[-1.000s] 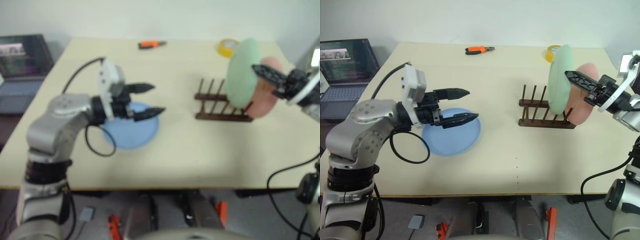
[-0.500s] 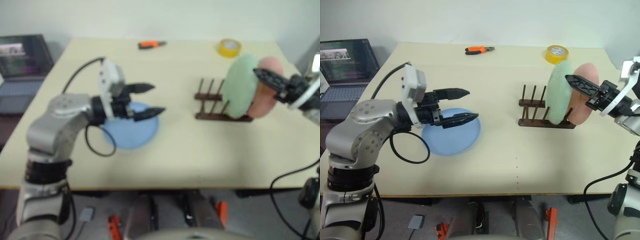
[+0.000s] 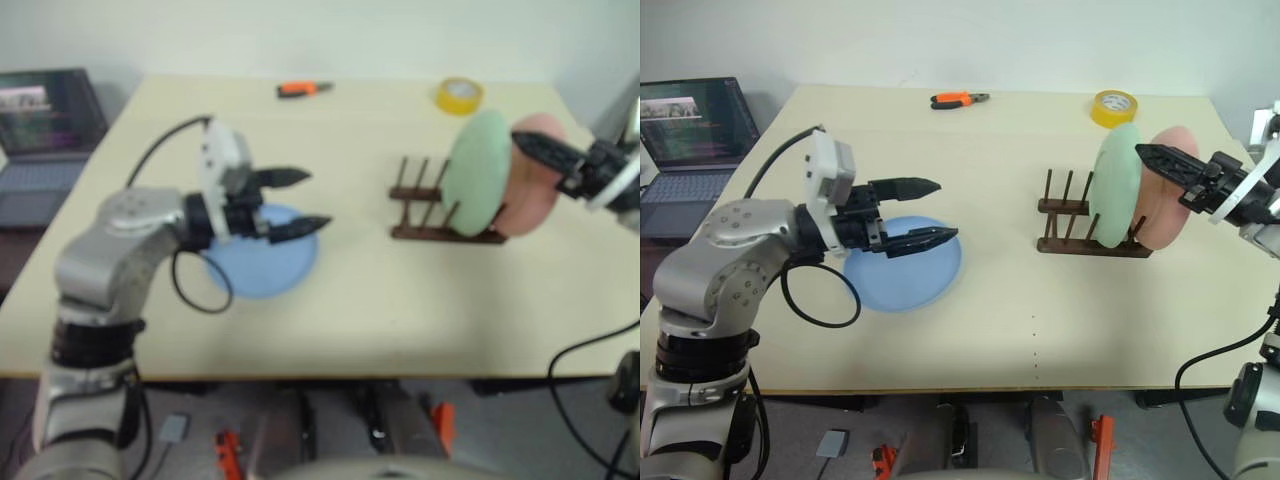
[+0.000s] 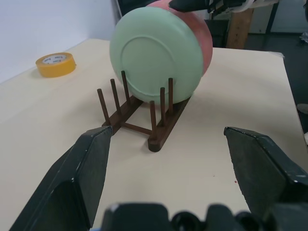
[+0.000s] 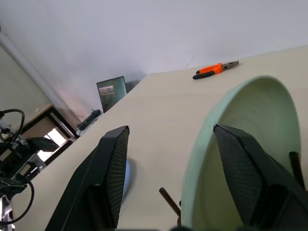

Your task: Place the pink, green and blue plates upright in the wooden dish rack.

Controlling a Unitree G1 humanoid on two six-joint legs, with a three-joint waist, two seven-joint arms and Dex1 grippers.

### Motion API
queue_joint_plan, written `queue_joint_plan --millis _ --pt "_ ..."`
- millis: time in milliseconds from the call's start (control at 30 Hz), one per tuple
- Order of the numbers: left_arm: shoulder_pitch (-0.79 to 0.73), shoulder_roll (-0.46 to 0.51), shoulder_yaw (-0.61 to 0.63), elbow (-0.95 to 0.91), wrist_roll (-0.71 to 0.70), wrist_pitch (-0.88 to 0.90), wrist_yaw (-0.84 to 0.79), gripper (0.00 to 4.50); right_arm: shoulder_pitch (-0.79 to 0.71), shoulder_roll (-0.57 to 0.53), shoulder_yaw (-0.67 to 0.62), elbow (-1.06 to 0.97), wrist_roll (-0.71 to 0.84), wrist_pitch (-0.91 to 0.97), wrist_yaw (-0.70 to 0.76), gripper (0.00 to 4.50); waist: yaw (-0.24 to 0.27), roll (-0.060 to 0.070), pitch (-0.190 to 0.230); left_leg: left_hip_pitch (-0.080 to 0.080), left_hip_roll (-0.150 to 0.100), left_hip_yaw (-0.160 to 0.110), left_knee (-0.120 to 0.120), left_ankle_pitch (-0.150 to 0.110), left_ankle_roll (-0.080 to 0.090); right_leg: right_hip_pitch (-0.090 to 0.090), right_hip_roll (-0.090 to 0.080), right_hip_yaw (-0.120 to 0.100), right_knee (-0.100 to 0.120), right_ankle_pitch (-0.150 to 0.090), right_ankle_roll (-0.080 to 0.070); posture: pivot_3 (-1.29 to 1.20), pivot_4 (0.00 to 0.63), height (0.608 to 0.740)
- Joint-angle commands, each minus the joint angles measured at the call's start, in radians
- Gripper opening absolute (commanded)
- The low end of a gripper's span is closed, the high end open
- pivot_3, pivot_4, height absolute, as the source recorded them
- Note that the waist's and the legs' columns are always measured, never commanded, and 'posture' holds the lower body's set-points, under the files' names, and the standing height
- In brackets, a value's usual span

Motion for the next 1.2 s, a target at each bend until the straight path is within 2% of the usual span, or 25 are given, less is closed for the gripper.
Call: queue_joint_plan --millis 33,233,300,400,567,633,700,833,967,1200 --pt "-0.015 0.014 0.016 -0.017 0.005 -0.020 -0.004 4.12 -0.023 -0.046 -0.008 -0.063 0.005 -0.012 0.027 3.03 0.000 0.000 0.000 0.000 0.000 0.000 0.000 0.000 0.000 0.000 0.000 0.000 0.000 0.000 0.000 0.00 0.150 0.740" --pt "0.001 0.036 0.031 -0.017 0.015 -0.020 -0.001 4.12 0.025 -0.193 0.035 -0.126 -0.096 -0.074 0.097 3.03 0.002 0.000 0.000 0.000 0.000 0.000 -0.001 0.000 0.000 0.000 -0.001 0.000 -0.001 -0.001 -0.001 0.00 0.150 0.740" --pt "0.010 0.056 0.052 -0.010 0.018 -0.024 -0.003 4.12 -0.010 -0.220 0.017 -0.132 -0.083 -0.073 0.105 3.03 0.000 0.000 0.000 0.000 -0.001 0.000 -0.002 0.000 0.000 -0.001 -0.001 0.000 -0.001 -0.001 -0.001 0.00 0.150 0.740" --pt "0.033 0.138 0.132 0.051 0.043 -0.043 -0.008 4.12 -0.080 -0.236 0.057 -0.263 -0.026 -0.049 0.128 3.03 -0.011 0.001 0.001 0.001 0.000 0.002 -0.004 0.000 0.000 -0.002 -0.001 0.002 0.000 -0.001 -0.002 0.00 0.150 0.740" --pt "0.102 0.270 0.200 0.185 0.113 -0.104 -0.044 4.12 -0.066 -0.141 0.237 -0.470 -0.033 -0.033 0.093 3.03 -0.022 -0.002 -0.001 0.005 0.006 -0.001 -0.008 0.000 0.000 -0.002 0.001 0.000 0.001 -0.004 -0.007 0.00 0.150 0.740" --pt "0.105 0.290 0.213 0.265 0.131 -0.116 -0.042 4.12 -0.051 -0.101 0.366 -0.528 -0.135 -0.076 0.052 3.03 -0.018 -0.002 -0.001 0.004 0.008 -0.001 -0.008 0.000 -0.001 -0.002 0.001 -0.001 0.001 -0.005 -0.009 0.00 0.150 0.740" --pt "0.093 0.294 0.207 0.360 0.162 -0.123 -0.029 4.12 -0.049 -0.046 0.493 -0.564 -0.248 -0.142 0.012 3.03 -0.013 -0.002 -0.001 0.003 0.008 -0.001 -0.008 0.000 -0.001 -0.003 0.000 -0.001 0.001 -0.006 -0.010 0.00 0.150 0.740" --pt "0.016 0.242 0.123 0.574 0.256 -0.146 0.022 4.12 -0.069 0.096 0.641 -0.570 -0.384 -0.245 -0.038 3.03 0.001 -0.002 -0.001 0.000 0.008 0.000 -0.008 -0.001 -0.001 -0.005 0.001 -0.002 0.001 -0.006 -0.010 0.00 0.150 0.740" --pt "-0.063 0.168 0.038 0.758 0.329 -0.188 0.002 4.12 -0.089 0.181 0.699 -0.547 -0.450 -0.270 -0.052 3.03 0.010 -0.003 -0.001 -0.001 0.006 0.000 -0.008 0.000 -0.001 -0.006 0.003 -0.006 0.002 -0.003 -0.005 0.00 0.150 0.740" --pt "-0.097 0.127 -0.001 0.833 0.357 -0.169 -0.054 4.12 -0.072 0.203 0.710 -0.553 -0.502 -0.278 -0.032 3.03 0.005 -0.010 -0.005 -0.007 0.002 0.001 -0.006 0.000 -0.001 -0.011 -0.002 -0.005 0.001 0.001 -0.007 0.00 0.150 0.740"
